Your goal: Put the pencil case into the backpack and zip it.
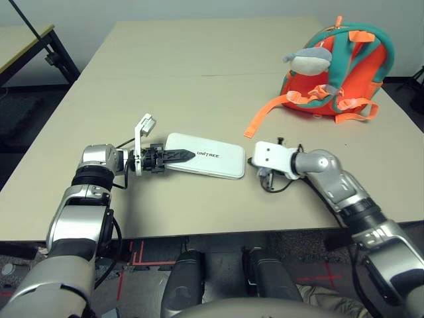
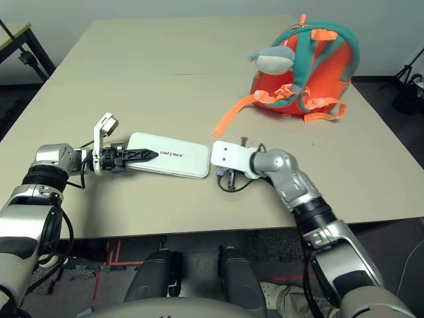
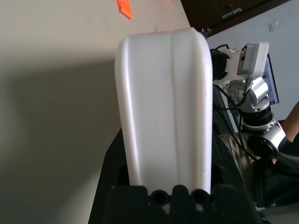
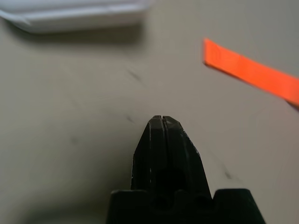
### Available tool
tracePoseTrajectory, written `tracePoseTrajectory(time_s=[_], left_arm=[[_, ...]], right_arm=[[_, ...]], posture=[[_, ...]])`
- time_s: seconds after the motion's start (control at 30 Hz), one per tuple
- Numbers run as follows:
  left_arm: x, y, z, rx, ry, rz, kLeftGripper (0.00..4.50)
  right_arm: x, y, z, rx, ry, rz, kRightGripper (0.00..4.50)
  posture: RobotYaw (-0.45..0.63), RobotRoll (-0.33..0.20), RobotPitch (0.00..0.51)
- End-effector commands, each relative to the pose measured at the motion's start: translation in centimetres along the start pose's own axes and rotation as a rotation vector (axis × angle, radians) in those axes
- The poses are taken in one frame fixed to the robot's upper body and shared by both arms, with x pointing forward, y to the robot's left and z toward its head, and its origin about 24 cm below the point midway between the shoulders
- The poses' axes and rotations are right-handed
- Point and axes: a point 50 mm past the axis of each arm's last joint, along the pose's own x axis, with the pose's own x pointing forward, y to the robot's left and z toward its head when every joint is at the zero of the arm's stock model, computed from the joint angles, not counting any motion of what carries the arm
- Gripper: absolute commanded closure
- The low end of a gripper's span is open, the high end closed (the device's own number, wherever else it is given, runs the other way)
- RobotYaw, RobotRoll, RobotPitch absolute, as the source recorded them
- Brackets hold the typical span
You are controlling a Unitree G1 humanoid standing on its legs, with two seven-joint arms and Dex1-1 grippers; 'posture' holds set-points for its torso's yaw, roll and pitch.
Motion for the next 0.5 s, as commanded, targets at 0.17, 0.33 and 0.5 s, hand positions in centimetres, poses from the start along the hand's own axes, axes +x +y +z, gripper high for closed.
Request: tracePoseTrajectory(time_s=[0.17, 0.33, 0.5], left_arm=[[-1.6, -0.3, 2.1, 0.090, -0.170, 0.106, 3.12], [-1.8, -1.6, 3.7, 0.134, -0.313, 0.075, 3.16], [-1.8, -2.7, 5.4, 0.216, -0.467, 0.086, 3.16]], right_arm=[[-6.0, -4.6, 0.1, 0.239, -0.085, -0.326, 2.03], [-8.5, -7.7, 1.2, 0.431, -0.212, -0.600, 0.08], [-7.5, -9.0, 1.2, 0.560, -0.285, -0.709, 0.00]], posture=[[0.06, 0.000, 0.101], [0.06, 0.000, 0.097], [0.06, 0.000, 0.094]])
